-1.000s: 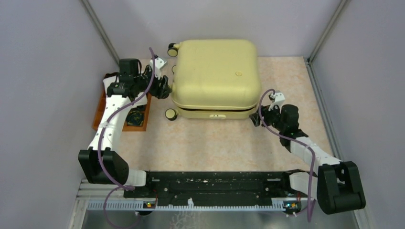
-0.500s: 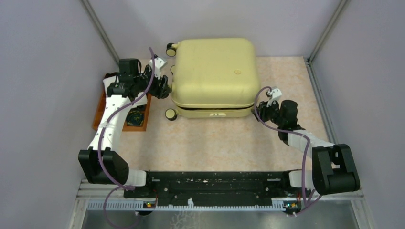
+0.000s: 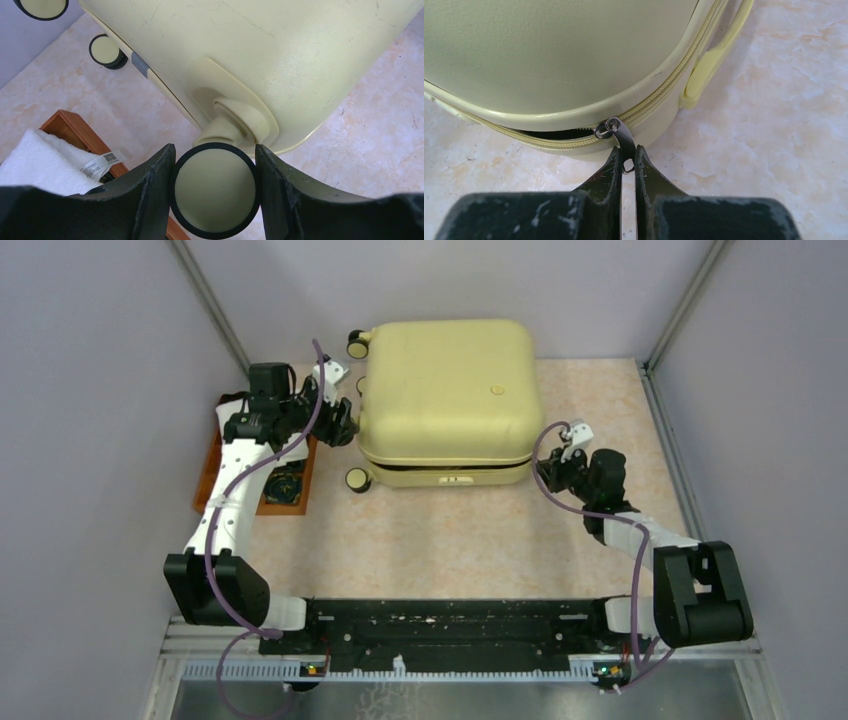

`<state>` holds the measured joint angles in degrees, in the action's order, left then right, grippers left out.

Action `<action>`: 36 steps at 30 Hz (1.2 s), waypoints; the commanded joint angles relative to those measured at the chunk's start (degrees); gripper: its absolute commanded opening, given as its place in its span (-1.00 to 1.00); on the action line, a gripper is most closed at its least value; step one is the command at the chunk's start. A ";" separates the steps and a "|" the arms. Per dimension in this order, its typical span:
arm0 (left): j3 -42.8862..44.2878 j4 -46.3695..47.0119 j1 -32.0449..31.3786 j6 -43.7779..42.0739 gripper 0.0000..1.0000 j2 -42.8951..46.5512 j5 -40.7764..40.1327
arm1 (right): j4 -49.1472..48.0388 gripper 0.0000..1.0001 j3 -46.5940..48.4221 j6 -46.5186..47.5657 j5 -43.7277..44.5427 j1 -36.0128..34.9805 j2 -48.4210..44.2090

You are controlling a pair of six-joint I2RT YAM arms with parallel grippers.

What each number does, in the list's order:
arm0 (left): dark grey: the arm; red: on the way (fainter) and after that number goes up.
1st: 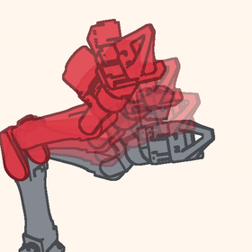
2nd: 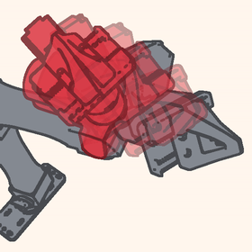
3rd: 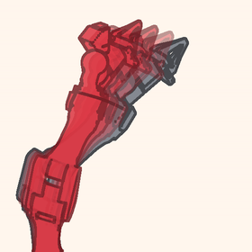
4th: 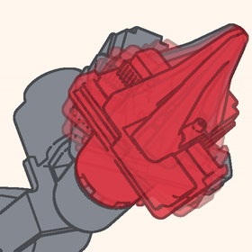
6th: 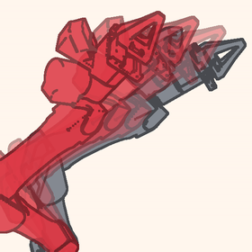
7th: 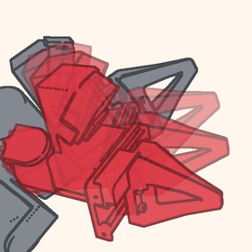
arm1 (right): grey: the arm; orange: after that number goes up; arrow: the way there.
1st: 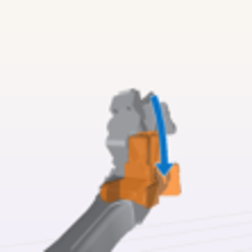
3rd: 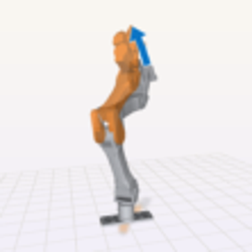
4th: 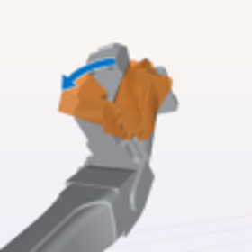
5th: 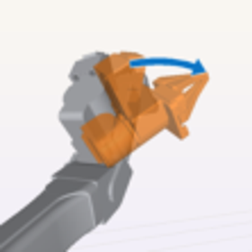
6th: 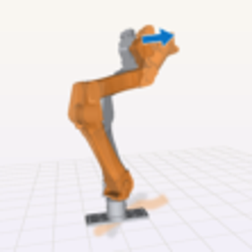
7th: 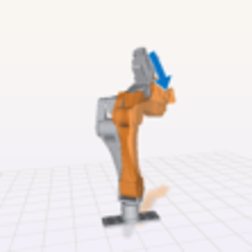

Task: Pack the luggage
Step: Zip the luggage at the center of the board.

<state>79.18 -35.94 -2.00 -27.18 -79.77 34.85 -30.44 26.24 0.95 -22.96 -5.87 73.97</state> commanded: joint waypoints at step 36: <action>6.08 6.92 -1.82 2.21 -1.00 2.23 1.53 | 4.76 0.12 -3.76 -11.56 3.69 -3.85 -15.35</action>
<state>81.12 -37.98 -3.11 -26.44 -79.66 34.76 -22.70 19.20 -8.84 -16.64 -11.60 55.27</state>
